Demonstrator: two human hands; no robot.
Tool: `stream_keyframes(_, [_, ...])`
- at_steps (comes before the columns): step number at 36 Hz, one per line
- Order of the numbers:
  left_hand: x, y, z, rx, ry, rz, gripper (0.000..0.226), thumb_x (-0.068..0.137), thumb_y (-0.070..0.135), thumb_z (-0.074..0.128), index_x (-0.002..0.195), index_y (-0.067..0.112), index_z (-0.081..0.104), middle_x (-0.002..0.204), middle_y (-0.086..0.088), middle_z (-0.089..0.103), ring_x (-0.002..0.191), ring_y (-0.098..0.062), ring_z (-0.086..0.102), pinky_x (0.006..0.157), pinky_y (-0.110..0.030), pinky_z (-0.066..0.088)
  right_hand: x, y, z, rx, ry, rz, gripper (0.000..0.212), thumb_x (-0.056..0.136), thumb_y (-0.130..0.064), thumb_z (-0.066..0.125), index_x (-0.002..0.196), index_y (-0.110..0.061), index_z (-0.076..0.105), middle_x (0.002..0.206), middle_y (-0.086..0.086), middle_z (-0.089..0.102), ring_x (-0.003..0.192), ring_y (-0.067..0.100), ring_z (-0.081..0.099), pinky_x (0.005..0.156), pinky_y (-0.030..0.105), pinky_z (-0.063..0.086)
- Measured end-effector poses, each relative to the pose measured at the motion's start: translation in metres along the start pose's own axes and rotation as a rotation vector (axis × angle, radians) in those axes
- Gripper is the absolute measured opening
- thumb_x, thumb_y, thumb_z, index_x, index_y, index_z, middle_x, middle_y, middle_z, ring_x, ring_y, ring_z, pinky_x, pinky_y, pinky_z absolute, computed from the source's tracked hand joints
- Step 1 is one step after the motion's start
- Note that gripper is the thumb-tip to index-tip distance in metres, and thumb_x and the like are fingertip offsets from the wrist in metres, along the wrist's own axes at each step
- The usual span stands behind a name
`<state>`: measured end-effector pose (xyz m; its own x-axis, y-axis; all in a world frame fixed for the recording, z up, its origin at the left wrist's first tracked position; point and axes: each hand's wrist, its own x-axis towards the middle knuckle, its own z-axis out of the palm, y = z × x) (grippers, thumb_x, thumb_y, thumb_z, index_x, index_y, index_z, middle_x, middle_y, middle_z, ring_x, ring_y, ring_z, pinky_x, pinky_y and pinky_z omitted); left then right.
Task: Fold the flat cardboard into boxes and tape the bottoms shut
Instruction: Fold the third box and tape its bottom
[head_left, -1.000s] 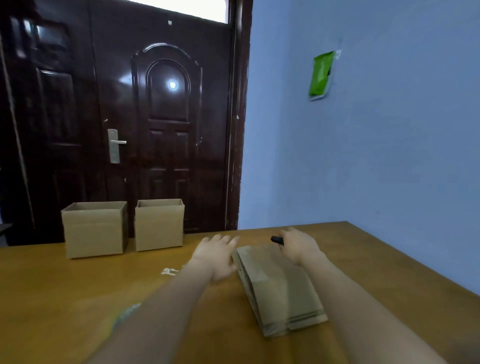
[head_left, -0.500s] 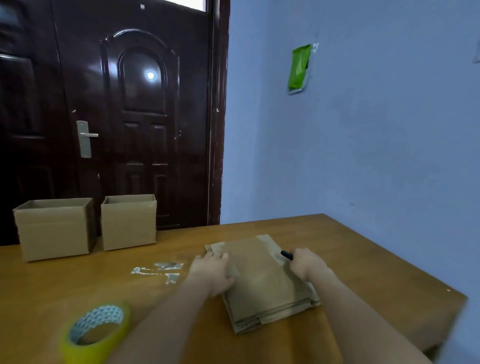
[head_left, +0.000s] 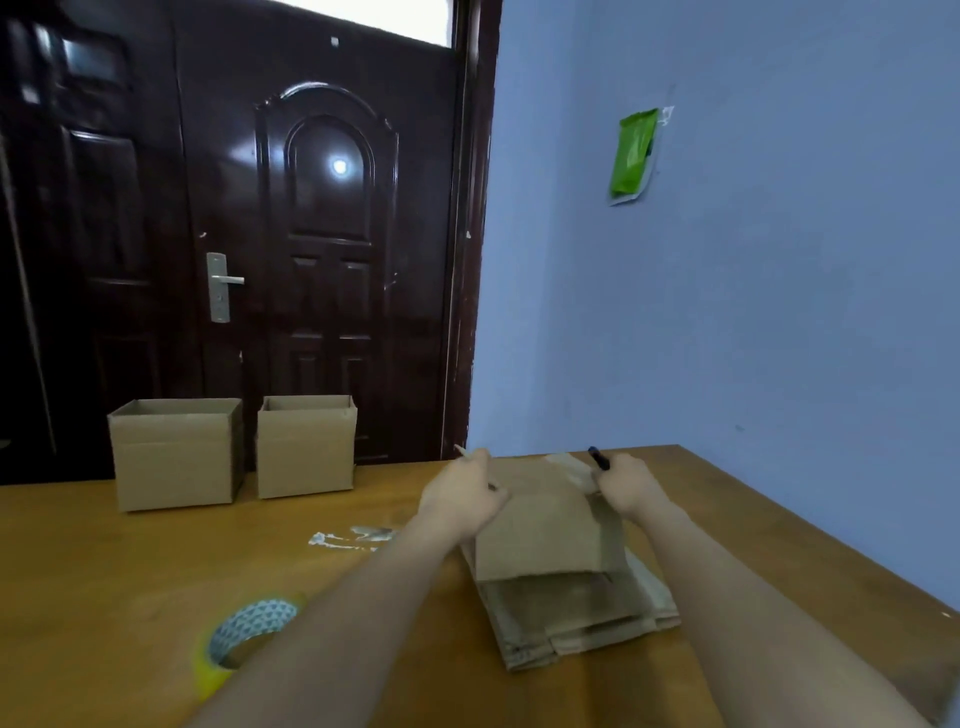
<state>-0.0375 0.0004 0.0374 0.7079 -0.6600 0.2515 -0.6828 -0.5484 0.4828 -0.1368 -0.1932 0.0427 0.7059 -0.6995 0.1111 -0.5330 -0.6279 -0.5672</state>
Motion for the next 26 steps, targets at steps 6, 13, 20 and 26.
stream_keyframes(6, [0.005, 0.004, -0.066, -0.472, 0.205, -0.105, 0.043, 0.085, 0.02, 0.059, 0.125, 0.012, 0.049, 0.096, 0.0, 0.057, 0.086, -0.016, 0.053, 0.067, -0.025, 0.04, 0.0, -0.07, -0.015, 0.18, 0.128, -0.116, 0.03, 0.097, -0.011, 0.04, 0.067, -0.014, 0.037, 0.065, 0.002, 0.041, 0.057, 0.015, 0.036, 0.05, 0.029, 0.023])
stream_keyframes(13, [-0.002, -0.034, -0.145, -0.498, 0.326, -0.098, 0.034, 0.077, 0.01, 0.068, 0.109, 0.018, 0.059, 0.11, -0.004, 0.056, 0.088, -0.014, 0.052, 0.059, -0.017, 0.037, -0.003, -0.141, 0.007, 0.373, 0.101, -0.222, 0.035, 0.095, -0.018, 0.041, 0.061, -0.019, 0.033, 0.06, 0.0, 0.036, 0.055, 0.015, 0.033, 0.054, 0.03, 0.024])
stream_keyframes(20, [-0.018, -0.076, -0.211, -0.213, 0.315, -0.204, 0.019, 0.075, 0.009, 0.074, 0.087, 0.019, 0.064, 0.1, -0.001, 0.063, 0.088, -0.017, 0.057, 0.074, -0.027, 0.049, -0.028, -0.211, 0.042, 0.002, -0.012, -0.477, 0.027, 0.096, -0.047, 0.045, 0.08, -0.026, 0.054, 0.068, -0.007, 0.054, 0.074, 0.021, 0.057, 0.059, 0.029, 0.04])
stream_keyframes(26, [-0.03, -0.102, -0.236, -0.085, 0.33, -0.361, 0.018, 0.08, 0.005, 0.069, 0.097, 0.006, 0.066, 0.104, -0.01, 0.065, 0.099, -0.027, 0.062, 0.075, -0.03, 0.05, -0.056, -0.269, 0.075, 0.16, -0.128, -0.715, 0.085, 0.07, -0.072, 0.061, 0.144, -0.04, 0.035, 0.134, -0.008, 0.058, 0.125, 0.013, 0.051, 0.089, 0.028, 0.046])
